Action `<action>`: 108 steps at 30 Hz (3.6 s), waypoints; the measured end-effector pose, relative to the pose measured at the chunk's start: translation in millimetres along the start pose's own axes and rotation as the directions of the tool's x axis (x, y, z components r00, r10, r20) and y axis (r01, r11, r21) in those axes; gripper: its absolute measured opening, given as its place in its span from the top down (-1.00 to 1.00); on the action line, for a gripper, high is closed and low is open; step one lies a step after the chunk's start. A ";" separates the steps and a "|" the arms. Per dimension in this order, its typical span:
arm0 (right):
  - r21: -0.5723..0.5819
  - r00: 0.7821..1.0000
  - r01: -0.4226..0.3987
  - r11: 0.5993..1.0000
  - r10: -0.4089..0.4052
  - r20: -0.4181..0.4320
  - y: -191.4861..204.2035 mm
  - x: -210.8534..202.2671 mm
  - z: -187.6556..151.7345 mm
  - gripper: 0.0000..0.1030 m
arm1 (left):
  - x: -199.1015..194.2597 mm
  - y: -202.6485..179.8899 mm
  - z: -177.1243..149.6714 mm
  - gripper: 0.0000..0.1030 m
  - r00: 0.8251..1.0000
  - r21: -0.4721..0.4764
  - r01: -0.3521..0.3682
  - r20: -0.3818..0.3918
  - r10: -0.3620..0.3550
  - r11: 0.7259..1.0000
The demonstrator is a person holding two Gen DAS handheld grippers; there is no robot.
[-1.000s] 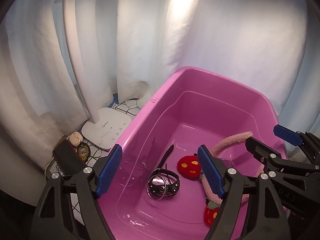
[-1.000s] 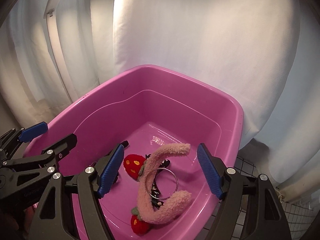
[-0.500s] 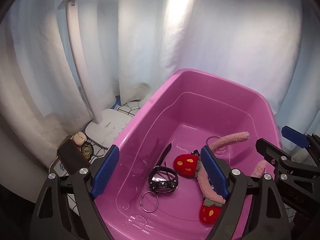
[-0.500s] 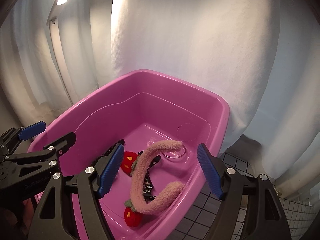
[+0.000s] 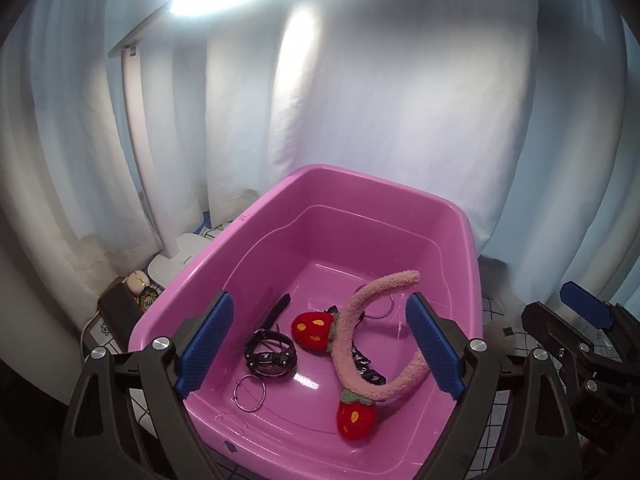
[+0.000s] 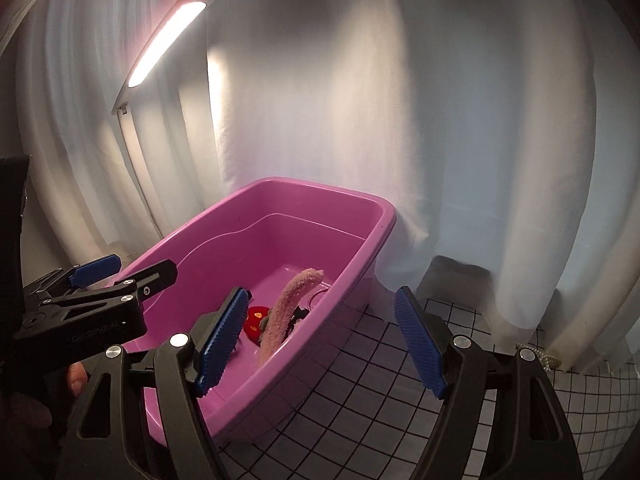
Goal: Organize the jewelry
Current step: 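Withdraw both open tools from the bin back over the table, then lower the left tool to the beige pouch while the right tool reaches the pearl claw clip, then close the left tool on the pouch while the right tool closes on the claw clip, then carry pouch and claw clip into the pink bin and open both tools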
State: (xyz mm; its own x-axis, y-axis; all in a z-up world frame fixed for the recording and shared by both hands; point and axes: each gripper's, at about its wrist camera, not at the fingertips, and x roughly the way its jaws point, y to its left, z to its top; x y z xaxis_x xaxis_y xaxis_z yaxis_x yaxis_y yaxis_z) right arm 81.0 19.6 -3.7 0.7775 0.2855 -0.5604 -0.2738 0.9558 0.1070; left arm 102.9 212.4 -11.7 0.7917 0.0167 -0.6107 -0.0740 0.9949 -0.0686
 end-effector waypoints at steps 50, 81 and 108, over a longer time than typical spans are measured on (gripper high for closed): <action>0.327 0.910 0.384 0.864 -0.292 -0.296 -293.0 90.4 -142.4 -0.40 | 202.5 -276.4 -118.3 -0.75 0.955 0.226 0.216 -0.249 -0.158 0.950; 0.274 0.872 0.457 0.846 -0.365 -0.327 -314.1 147.6 -122.0 -0.34 | 243.3 -288.7 -127.9 -0.66 0.948 0.225 0.203 -0.288 -0.134 0.953; 0.269 0.913 0.370 0.889 -0.294 -0.282 -303.6 114.4 -130.1 0.41 | 197.1 -283.1 -143.4 0.12 0.950 0.251 0.225 -0.273 -0.154 0.941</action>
State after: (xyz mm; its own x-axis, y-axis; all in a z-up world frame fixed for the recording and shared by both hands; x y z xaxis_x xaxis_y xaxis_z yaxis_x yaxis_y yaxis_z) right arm 179.4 -247.1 -207.2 0.6305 -0.0401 -0.7752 0.1962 0.9745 0.1092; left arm 192.9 -80.1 -225.8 0.5975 -0.1645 -0.7848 0.2607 0.9654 -0.0038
